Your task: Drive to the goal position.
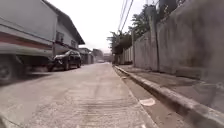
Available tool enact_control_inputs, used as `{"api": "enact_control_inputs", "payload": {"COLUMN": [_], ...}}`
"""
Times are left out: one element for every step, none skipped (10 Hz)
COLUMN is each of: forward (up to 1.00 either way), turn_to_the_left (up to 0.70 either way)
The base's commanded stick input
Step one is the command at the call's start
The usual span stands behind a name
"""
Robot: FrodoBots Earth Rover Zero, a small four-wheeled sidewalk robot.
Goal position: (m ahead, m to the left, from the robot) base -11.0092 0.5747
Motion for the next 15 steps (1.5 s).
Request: {"api": "enact_control_inputs", "payload": {"forward": [0.70, 0.70, 0.70, 0.70, 0.70, 0.70, 0.70, 0.70, 0.70, 0.70, 0.70, 0.70, 0.70, 0.70, 0.70], "turn_to_the_left": [0.00, 0.00, 0.00, 0.00, 0.00, 0.00, 0.00, 0.00, 0.00, 0.00, 0.00, 0.00, 0.00, 0.00, 0.00]}}
